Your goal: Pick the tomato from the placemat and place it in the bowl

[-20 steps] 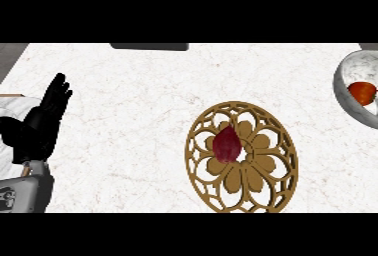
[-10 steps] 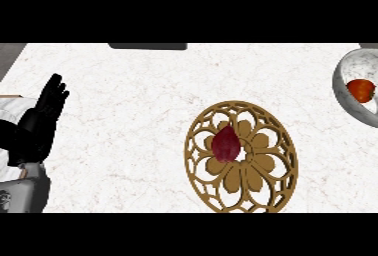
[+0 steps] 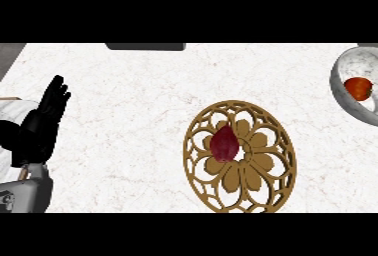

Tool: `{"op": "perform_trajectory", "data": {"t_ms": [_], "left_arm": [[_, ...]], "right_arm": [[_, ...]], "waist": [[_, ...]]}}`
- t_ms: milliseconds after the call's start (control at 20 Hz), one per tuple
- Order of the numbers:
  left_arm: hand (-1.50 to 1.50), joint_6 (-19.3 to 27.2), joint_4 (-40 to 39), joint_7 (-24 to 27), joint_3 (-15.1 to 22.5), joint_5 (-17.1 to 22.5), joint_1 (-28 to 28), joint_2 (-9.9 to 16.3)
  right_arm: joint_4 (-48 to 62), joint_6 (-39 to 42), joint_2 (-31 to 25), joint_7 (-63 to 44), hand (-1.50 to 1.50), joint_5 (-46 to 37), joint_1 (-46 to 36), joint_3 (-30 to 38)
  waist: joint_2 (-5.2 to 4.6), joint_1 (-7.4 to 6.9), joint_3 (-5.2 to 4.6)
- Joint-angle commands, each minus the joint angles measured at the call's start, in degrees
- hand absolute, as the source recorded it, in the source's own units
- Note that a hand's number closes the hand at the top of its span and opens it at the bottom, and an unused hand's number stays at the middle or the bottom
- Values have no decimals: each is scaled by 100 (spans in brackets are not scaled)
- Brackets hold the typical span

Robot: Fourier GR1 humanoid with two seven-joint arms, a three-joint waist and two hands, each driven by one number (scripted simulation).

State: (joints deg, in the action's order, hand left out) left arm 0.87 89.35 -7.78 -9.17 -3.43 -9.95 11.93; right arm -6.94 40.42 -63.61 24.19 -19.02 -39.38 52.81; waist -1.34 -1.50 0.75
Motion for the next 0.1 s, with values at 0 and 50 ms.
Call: {"op": "perform_trajectory", "data": {"t_ms": [0,50], "left_arm": [[0,-104,-40,23,-92,49,34,136],[0,-117,7,-2,-104,128,15,95]], "right_arm": [[38,910,-194,327,-150,277,190,237],[4,924,-195,299,-150,291,256,238]], "waist": [[16,10,0],[19,-2,1]]}}
